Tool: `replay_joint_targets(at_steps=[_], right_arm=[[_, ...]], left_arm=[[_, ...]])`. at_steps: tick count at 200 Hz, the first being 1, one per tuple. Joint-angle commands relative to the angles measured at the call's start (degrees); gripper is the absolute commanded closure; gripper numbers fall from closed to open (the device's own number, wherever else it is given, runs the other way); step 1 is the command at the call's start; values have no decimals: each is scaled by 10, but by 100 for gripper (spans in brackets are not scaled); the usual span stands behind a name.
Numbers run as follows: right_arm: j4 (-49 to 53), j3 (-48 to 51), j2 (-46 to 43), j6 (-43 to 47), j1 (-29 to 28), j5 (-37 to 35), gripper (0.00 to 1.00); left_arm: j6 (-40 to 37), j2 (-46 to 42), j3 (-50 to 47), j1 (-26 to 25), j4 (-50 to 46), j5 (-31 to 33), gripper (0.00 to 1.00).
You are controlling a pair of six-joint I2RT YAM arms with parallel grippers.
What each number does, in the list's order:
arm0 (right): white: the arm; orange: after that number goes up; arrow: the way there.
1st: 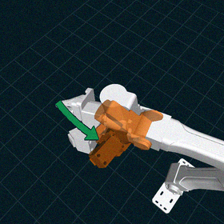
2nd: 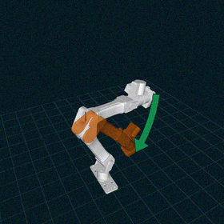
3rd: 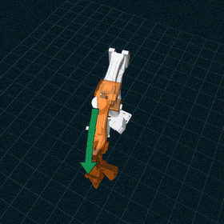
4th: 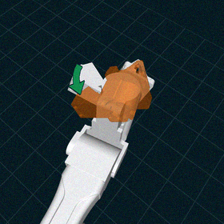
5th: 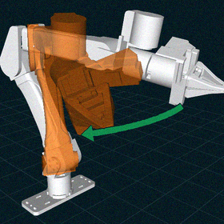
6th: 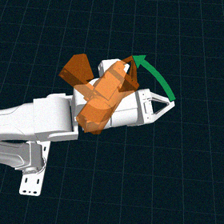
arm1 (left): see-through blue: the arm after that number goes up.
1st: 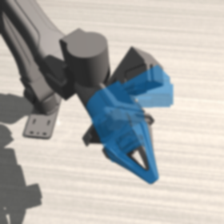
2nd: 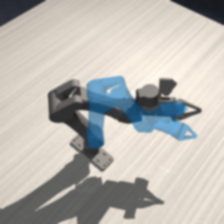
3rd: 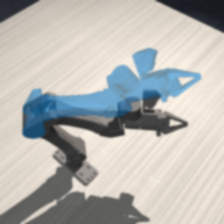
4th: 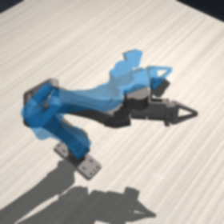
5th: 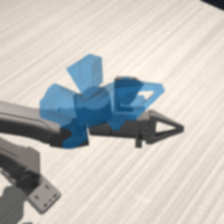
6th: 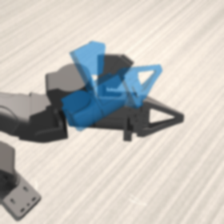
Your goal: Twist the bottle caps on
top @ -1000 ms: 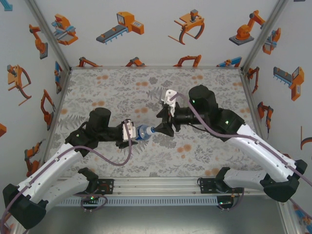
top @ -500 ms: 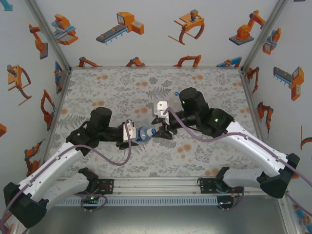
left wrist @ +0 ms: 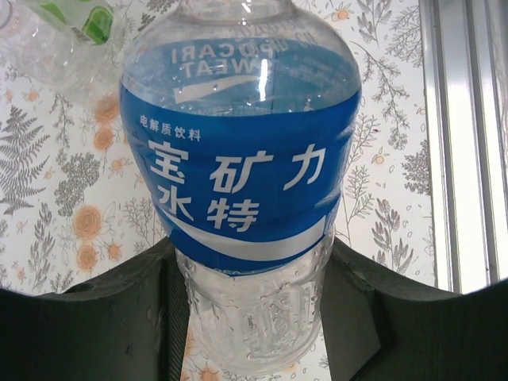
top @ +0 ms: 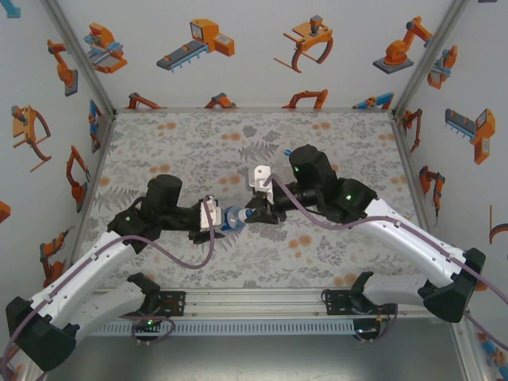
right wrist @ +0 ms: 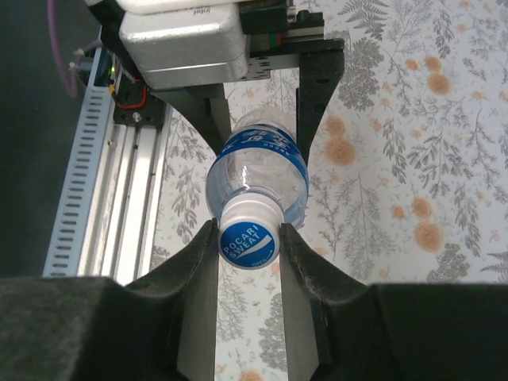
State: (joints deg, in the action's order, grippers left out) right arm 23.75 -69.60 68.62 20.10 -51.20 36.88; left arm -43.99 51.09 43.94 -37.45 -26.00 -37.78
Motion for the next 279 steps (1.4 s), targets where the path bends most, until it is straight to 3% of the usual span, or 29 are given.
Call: replay_joint_targets(at_steps=[1,7,36,58,78,97,112,145,167,178,194,250,279], right_arm=[[-93,34,-10,-192,-2,-89,96],[-108,42,-12,-258,-2,-121,100],[-129,55,-6,-599,-6,-216,100],[-34,43,8,-878,-6,-287,100],[-104,79,9,-945,-12,-288,100],[-122,87,10,-945,-16,-312,100],[-107,72,11,-922,-16,-315,100],[-121,49,-6,-770,-12,-291,58],[-157,56,-36,-608,-4,-241,53],[-163,60,-53,-519,2,-205,46],[-151,59,-69,-379,16,-111,44],[73,-40,-46,32,24,40,43],[57,-28,-42,85,23,42,43]], left_arm=[[-5,-3,20,-3,8,-14,100],[-2,-3,20,-3,10,-5,100],[4,-8,17,-3,21,17,100],[10,-9,15,-2,30,25,100],[15,-6,17,-2,31,32,100],[15,-6,17,-2,30,31,100],[15,-9,15,-2,30,32,100],[15,-9,16,-2,31,31,100],[11,-9,17,-3,25,27,100],[8,-8,17,-2,24,22,100],[3,-6,18,-1,20,10,100],[-15,-2,18,-2,8,-34,100],[-19,0,19,-2,5,-47,100]])
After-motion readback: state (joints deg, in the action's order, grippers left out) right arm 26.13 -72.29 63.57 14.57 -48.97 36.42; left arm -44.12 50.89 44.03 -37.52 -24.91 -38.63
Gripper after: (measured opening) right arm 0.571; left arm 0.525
